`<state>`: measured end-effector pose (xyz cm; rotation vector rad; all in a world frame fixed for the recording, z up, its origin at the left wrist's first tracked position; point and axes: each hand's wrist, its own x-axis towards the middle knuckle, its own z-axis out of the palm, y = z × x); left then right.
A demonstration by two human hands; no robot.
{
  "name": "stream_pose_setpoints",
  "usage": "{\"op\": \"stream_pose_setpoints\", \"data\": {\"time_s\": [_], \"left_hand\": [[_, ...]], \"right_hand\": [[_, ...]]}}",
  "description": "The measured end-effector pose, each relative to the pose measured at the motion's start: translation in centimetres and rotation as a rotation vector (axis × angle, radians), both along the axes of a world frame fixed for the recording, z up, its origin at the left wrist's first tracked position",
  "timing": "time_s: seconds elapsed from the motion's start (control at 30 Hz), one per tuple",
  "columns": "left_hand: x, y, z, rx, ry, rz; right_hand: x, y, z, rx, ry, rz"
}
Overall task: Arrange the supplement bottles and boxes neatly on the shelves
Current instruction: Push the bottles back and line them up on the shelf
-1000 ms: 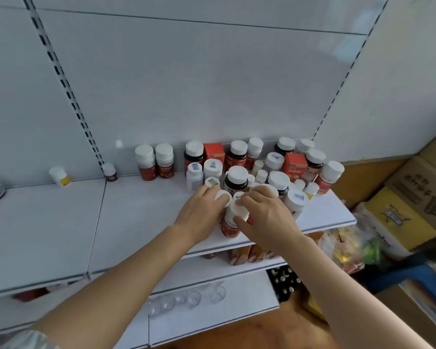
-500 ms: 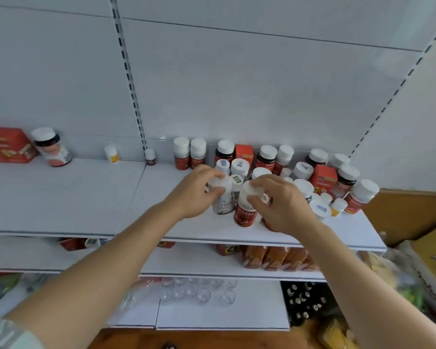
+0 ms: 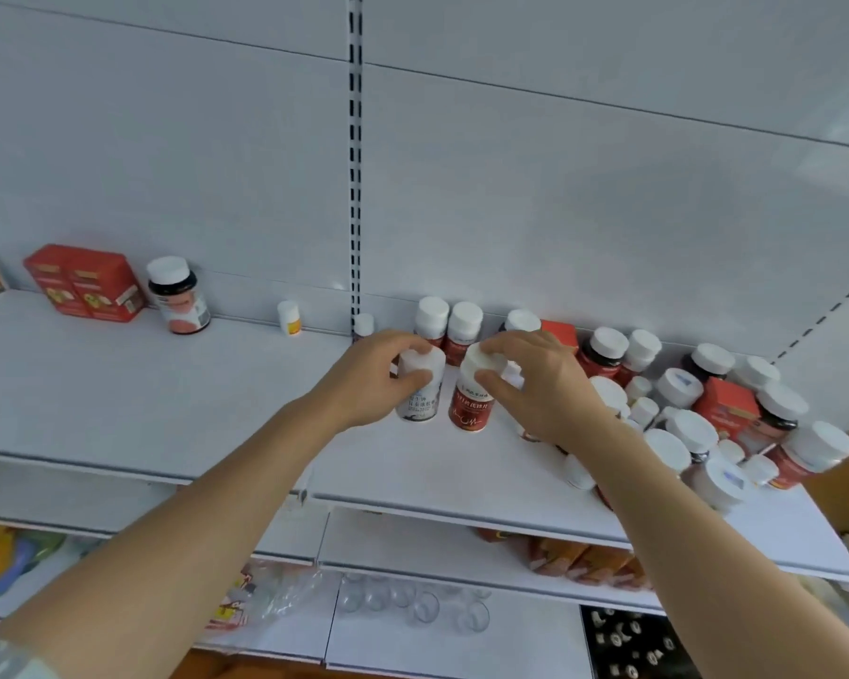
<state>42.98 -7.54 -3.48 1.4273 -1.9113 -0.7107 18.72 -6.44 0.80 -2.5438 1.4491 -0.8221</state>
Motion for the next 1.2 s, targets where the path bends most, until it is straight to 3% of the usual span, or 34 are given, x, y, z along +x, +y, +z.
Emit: {"op": "stream_pose_setpoints", "data": {"time_s": [0.27, 0.6, 1.2], "left_hand": [[5.2, -3.6, -1.4, 0.002, -0.057, 0.024], [6.3, -5.5, -2.3, 0.039, -0.062, 0.04], [5.5, -6.1, -2.8, 0.065, -0.063, 0.064]], "right_hand": [[5.5, -5.4, -1.9, 0.081, 0.101, -0.085], [7.3, -8.8, -3.9, 0.159, 0.169, -0.087], [7.4, -9.3, -5.2, 0.027, 0.133, -0.04]]}}
